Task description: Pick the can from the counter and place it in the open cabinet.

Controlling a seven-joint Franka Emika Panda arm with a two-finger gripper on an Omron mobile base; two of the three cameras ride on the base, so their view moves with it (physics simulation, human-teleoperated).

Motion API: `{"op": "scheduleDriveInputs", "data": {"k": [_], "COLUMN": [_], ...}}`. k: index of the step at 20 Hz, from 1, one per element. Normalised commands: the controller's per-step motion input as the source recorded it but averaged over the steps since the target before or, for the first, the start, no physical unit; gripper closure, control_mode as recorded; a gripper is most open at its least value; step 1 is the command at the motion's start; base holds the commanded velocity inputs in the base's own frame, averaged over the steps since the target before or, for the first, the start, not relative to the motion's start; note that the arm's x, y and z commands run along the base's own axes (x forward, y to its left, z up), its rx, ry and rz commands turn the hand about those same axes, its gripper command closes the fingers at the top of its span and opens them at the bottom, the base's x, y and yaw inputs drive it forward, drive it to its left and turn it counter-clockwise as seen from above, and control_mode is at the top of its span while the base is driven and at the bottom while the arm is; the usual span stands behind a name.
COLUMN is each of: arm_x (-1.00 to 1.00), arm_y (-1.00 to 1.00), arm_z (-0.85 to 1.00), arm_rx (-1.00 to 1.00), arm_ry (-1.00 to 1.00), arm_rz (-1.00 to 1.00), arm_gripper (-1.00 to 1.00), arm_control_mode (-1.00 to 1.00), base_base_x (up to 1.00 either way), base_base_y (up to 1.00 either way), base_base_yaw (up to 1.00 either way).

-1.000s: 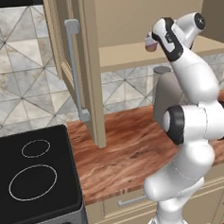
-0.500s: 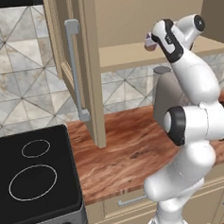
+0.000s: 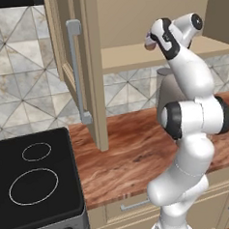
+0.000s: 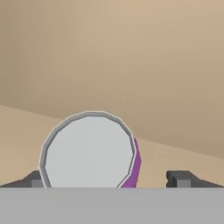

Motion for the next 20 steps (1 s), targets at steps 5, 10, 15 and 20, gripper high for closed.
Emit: {"op": "scheduleDriveInputs", "data": {"k": [5,10,15,20], "arm_x": [0.01,-0.01,-0.09,-0.37], "arm_y": [-0.16,-0.14,-0.04,0.0], "arm_z": [0.03,0.02,0.0,0.0], "arm_rx": [0.01,0.0,0.0,0.01], "arm_ry": [0.26,0.19,0.03,-0.04], "arm_rz": [-0.09,-0.11,-0.07,-0.02], "arm_gripper": [-1.0,-1.0,-1.0,-1.0], "arm_control_mode": [-1.0,-1.0,-1.0,-1.0], "base_base_x": [0.0,0.0,0.0,0.0], "base_base_y": [0.0,0.0,0.0,0.0], "base_base_yaw": [0.0,0.0,0.0,0.0]}}
